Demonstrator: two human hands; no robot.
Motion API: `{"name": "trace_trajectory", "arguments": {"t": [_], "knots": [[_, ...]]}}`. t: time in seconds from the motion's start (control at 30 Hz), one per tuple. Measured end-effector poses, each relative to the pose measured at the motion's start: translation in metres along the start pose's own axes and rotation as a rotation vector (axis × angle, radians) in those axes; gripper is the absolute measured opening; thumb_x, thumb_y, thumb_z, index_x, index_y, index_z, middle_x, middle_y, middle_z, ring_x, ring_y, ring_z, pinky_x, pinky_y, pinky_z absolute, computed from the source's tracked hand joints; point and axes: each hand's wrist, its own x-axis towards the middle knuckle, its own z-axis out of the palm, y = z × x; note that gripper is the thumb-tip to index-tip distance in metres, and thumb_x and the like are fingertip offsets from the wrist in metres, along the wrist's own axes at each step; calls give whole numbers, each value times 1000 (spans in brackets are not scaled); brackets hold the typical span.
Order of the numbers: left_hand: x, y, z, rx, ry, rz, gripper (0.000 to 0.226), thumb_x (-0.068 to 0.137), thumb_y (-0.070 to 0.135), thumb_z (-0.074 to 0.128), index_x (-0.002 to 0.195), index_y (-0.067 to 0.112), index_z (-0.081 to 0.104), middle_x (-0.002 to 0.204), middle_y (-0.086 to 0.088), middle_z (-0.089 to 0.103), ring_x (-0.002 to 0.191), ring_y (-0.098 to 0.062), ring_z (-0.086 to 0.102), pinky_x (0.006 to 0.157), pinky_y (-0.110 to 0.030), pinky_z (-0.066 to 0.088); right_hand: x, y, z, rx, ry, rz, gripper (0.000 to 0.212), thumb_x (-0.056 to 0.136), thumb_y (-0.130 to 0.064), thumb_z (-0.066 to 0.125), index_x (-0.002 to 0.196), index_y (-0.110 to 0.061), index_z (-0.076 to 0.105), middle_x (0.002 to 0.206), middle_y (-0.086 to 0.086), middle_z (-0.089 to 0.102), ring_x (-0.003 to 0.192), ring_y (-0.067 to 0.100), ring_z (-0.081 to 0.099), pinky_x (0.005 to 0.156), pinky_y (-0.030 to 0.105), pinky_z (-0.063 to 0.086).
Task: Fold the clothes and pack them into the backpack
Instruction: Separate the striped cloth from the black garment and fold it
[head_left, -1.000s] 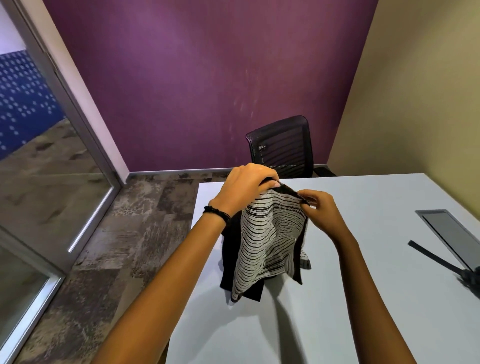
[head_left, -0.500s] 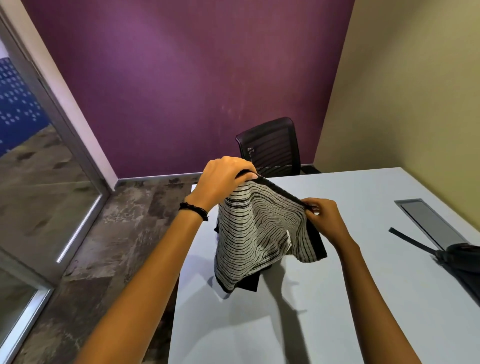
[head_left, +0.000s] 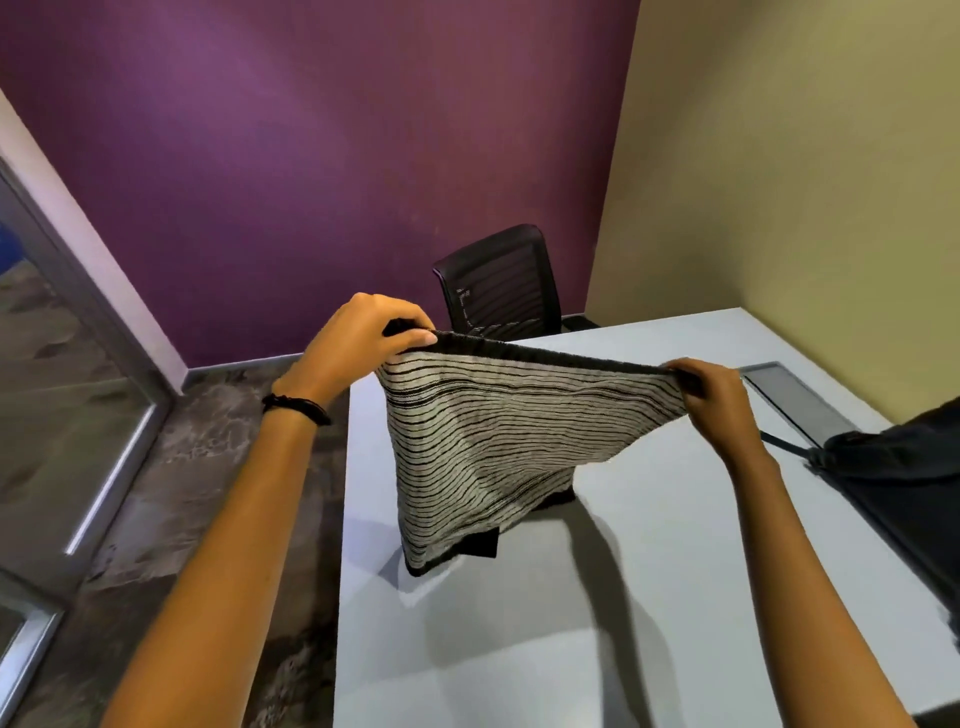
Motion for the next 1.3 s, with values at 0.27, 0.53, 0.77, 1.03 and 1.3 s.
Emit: {"name": "trace_trajectory", "arguments": {"t": [0.27, 0.53, 0.77, 1.03, 1.3], "knots": [[-2, -18, -5, -168, -434, -207, 8, 84, 17, 67, 79, 23, 71, 63, 14, 69, 60, 2, 61, 60, -14, 46, 8, -4, -31, -68, 182, -24, 31, 78, 8, 54, 99, -10, 68, 100, 8, 70, 93, 22, 62, 78, 26, 44], [5, -35, 26, -53, -294, -273, 24, 97, 27, 48, 93, 6, 59, 79, -14, 53, 66, -18, 42, 62, -28, 34, 36, 19, -34, -58, 201, 32, 36, 76, 9, 49, 98, -11, 69, 98, 9, 71, 92, 23, 65, 86, 28, 50], [-8, -24, 25, -94, 2, -167, 2, 86, 16, 66, 87, 18, 64, 66, 16, 59, 58, 16, 54, 55, 1, 38, 34, 25, -40, 357, 443, 259, 21, 82, -14, 65, 95, 2, 69, 86, 7, 68, 59, -15, 55, 72, 17, 48], [-48, -25, 18, -180, -159, -226, 21, 81, 12, 69, 102, 16, 70, 82, 11, 66, 74, 0, 63, 68, -12, 46, -4, 11, -44, 652, 477, 375, 18, 86, -17, 64, 72, -27, 59, 60, -24, 60, 61, -10, 53, 64, 13, 45], [-112, -36, 45, -306, -441, -228, 24, 81, 10, 70, 86, 33, 69, 74, 24, 71, 76, -1, 68, 65, -11, 52, -77, 27, -43, 730, 368, 438, 44, 55, -60, 74, 80, -25, 64, 68, -19, 67, 69, -5, 58, 70, 17, 50]]}}
